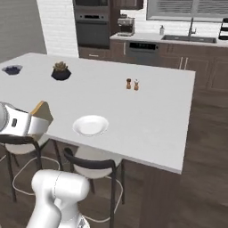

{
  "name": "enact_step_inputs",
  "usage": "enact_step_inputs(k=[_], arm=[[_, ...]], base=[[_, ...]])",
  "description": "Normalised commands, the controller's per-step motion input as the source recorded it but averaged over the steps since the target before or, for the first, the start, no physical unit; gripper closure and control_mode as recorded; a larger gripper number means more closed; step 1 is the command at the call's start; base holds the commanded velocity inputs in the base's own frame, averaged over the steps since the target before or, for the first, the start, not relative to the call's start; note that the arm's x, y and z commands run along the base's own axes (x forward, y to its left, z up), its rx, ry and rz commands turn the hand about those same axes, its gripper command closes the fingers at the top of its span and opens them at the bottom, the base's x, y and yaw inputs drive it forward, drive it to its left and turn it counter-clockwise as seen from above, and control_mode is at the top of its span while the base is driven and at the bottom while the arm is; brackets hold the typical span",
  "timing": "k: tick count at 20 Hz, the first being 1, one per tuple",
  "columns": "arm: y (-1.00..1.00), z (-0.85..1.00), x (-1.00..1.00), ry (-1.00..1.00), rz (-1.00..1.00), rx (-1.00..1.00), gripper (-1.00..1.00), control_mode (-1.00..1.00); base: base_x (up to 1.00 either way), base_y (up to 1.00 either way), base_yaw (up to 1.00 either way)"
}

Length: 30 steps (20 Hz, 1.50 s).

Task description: Start the toaster. Once the lever pops up, take the bread to the plate on the dining counter.

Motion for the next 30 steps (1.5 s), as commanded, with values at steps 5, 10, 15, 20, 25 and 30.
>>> enact_step_inputs(k=[5, 10, 15, 20, 25, 30], arm=[[0.00, 0.00, 0.00, 0.00, 0.00, 0.00, 1.00, 1.00], [0.00, 0.00, 0.00, 0.00, 0.00, 0.00, 1.00, 1.00], [0.00, 0.00, 0.00, 0.00, 0.00, 0.00, 1.00, 1.00], [0.00, 0.00, 0.00, 0.00, 0.00, 0.00, 1.00, 1.00], [0.00, 0.00, 0.00, 0.00, 0.00, 0.00, 1.00, 1.00], [0.00, 0.00, 0.00, 0.00, 0.00, 0.00, 1.00, 1.00]], base=[[0.47, 0.94, -0.44], [0.31, 0.30, -0.53], [0.03, -0.01, -0.16], [0.38, 0.04, 0.02], [0.38, 0.00, 0.05], [0.15, 0.00, 0.00]])
